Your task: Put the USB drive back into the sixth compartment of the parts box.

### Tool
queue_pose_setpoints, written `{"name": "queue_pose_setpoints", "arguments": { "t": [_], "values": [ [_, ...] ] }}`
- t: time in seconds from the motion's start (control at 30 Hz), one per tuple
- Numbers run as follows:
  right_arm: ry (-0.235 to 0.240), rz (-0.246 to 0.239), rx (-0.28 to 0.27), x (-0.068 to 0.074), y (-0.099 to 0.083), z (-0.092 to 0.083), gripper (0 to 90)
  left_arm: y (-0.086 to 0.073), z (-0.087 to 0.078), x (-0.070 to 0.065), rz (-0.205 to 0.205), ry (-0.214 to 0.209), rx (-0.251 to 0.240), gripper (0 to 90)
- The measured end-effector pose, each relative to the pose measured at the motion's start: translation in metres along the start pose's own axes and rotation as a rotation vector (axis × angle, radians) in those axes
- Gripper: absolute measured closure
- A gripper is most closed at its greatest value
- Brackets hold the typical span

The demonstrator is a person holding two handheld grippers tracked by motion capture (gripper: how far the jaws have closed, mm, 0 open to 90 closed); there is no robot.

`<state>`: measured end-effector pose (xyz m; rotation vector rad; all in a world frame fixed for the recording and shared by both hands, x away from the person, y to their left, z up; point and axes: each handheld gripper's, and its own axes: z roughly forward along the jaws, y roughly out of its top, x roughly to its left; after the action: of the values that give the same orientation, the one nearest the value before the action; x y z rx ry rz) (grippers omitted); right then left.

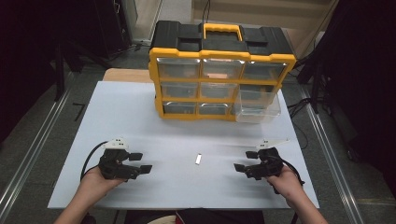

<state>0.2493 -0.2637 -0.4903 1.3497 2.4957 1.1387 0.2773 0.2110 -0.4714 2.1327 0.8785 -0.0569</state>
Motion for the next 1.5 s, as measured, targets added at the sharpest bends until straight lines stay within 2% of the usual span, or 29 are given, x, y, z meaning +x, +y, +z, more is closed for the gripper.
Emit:
{"name": "queue_pose_setpoints", "arguments": {
  "t": [0.23,0.37,0.53,0.8,1.5],
  "values": [
    [0.004,0.022,0.006,-0.0053,-0.0009,0.0008,20.3,0.0041,0.0039,0.0024,-0.015,-0.012,0.012,30.4],
    [-0.004,0.022,0.007,-0.0066,-0.0018,-0.0001,20.3,0.0039,0.0045,0.0018,-0.011,-0.010,0.027,30.4],
    [-0.015,0.025,-0.008,-0.0057,-0.0021,-0.0035,20.3,0.0036,0.0025,0.0007,-0.016,-0.011,0.019,30.4],
    [-0.026,0.020,-0.014,-0.0050,-0.0035,-0.0051,20.3,0.0039,0.0027,-0.0014,-0.013,-0.017,0.028,30.4],
    [-0.020,0.007,-0.005,-0.0051,-0.0034,-0.0033,20.3,0.0045,0.0033,-0.0006,-0.019,-0.009,0.038,30.4]
  ]
}}
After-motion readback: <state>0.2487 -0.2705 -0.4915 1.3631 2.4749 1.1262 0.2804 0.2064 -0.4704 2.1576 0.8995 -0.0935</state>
